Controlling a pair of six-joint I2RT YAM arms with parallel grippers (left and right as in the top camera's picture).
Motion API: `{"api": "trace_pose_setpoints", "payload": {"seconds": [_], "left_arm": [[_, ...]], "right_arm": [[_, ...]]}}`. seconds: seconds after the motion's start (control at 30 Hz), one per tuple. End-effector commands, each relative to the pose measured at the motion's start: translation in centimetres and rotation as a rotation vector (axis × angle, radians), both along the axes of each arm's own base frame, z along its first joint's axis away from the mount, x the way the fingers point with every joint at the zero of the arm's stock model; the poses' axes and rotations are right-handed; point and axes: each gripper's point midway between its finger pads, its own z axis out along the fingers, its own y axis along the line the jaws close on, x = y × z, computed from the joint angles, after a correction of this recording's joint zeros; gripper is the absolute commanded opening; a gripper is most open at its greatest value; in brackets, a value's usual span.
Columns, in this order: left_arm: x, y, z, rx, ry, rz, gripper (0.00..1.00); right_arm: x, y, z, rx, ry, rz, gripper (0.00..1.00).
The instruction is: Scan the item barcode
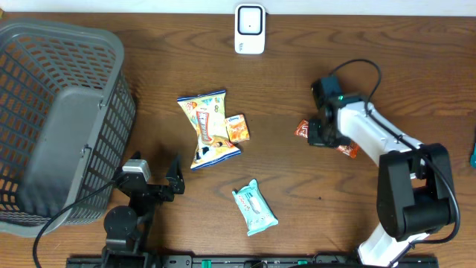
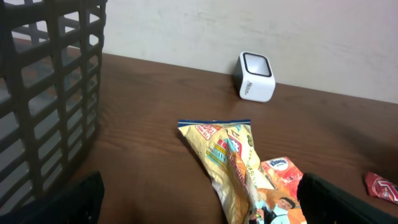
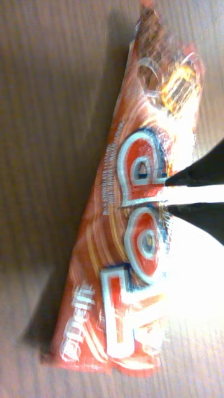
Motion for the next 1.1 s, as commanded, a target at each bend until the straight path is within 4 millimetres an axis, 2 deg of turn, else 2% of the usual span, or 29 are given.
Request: {"api": "trace_pose_setpoints", "payload": {"seconds": [0.0,0.03,0.1,0.13,0.2,0.37,0.53,0.63,0.77,0.93,1.0,1.07], "left_arm": [[0.0,0.0,-1.7,-0.010,0.043,-0.001,0.98],[0.0,0.0,-1.7,-0.010,0.043,-0.001,0.98],[0.0,0.0,-1.7,-0.010,0.043,-0.001,0.98],[0.0,0.0,-1.7,-0.010,0.044,-0.001,0.98],[0.0,0.0,-1.7,-0.010,0.043,-0.001,0.98],[0.0,0.0,-1.7,-0.010,0.043,-0.001,0.98],[0.0,0.0,-1.7,-0.010,0.043,-0.001,0.98],[0.0,0.0,-1.7,-0.010,0.043,-0.001,0.98],[0.0,0.0,-1.7,-0.010,0.043,-0.001,0.98],[0.0,0.0,-1.7,-0.010,0.043,-0.001,0.98],[0.0,0.0,-1.7,-0.010,0.043,-0.001,0.98],[0.0,0.0,-1.7,-0.010,0.043,-0.001,0.98]], "right_arm": [[2.8,1.2,4.7,0.045,-0.078,0.087,0.10],[2.8,1.1,5.9,0.040,-0.071,0.110,0.15],[2.6,1.1,7.5,0.031,-0.057,0.168,0.49],[2.5,1.0,8.0,0.026,-0.049,0.200,0.59],[2.0,0.9,8.2,0.010,-0.023,0.314,0.71],[0.9,0.4,7.0,-0.017,0.046,0.561,0.86],[-1.5,-0.7,5.0,-0.019,0.148,0.739,0.86],[-2.3,-1.3,3.6,-0.022,0.182,0.866,0.78],[-1.6,-2.3,1.5,-0.039,0.141,0.887,0.79],[-0.2,-4.0,-0.1,-0.127,0.085,0.855,0.77],[0.5,-4.1,-0.5,-0.156,0.054,0.855,0.70],[0.7,-4.1,-0.9,-0.165,0.037,0.875,0.59]]}}
